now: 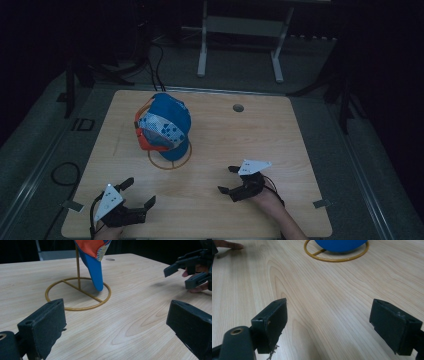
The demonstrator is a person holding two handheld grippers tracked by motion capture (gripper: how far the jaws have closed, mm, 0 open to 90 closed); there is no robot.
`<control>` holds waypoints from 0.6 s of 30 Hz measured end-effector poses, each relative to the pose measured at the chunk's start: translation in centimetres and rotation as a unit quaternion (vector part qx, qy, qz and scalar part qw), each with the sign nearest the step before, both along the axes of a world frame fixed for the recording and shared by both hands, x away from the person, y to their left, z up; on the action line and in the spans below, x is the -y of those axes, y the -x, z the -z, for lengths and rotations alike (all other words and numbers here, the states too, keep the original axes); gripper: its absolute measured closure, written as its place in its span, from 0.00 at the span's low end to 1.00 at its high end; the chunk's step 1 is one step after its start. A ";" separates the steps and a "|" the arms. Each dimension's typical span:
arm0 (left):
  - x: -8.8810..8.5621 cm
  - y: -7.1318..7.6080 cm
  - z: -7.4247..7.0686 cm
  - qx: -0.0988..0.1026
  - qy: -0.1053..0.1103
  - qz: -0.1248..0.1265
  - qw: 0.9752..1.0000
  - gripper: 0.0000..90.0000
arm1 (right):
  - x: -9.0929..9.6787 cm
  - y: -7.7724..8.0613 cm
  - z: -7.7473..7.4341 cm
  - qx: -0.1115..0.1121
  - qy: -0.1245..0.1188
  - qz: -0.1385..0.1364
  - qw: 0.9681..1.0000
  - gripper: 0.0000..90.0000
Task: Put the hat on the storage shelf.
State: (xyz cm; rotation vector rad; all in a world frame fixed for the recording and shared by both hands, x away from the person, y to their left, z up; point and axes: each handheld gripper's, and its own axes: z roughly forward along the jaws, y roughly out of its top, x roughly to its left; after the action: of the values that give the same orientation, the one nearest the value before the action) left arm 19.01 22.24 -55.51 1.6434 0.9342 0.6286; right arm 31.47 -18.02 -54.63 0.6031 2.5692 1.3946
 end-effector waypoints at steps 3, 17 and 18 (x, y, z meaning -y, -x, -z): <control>0.0 0.0 0.0 0.000 0.001 0.002 1.000 0.03 | 0.6 0.2 0.1 0.001 -0.002 0.002 1.000 0.16; 0.0 0.0 0.0 -0.001 0.004 0.002 1.000 0.03 | 3.1 1.5 0.0 0.009 0.000 0.011 1.000 0.16; 0.0 0.0 0.0 -0.001 0.004 0.002 1.000 0.03 | 3.3 1.6 0.0 0.009 0.000 0.012 1.000 0.16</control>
State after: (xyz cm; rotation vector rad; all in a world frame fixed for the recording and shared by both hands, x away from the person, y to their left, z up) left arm 19.00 22.26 -55.55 1.6394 0.9331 0.6201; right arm 29.86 -21.33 -54.66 0.6163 2.5394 1.3863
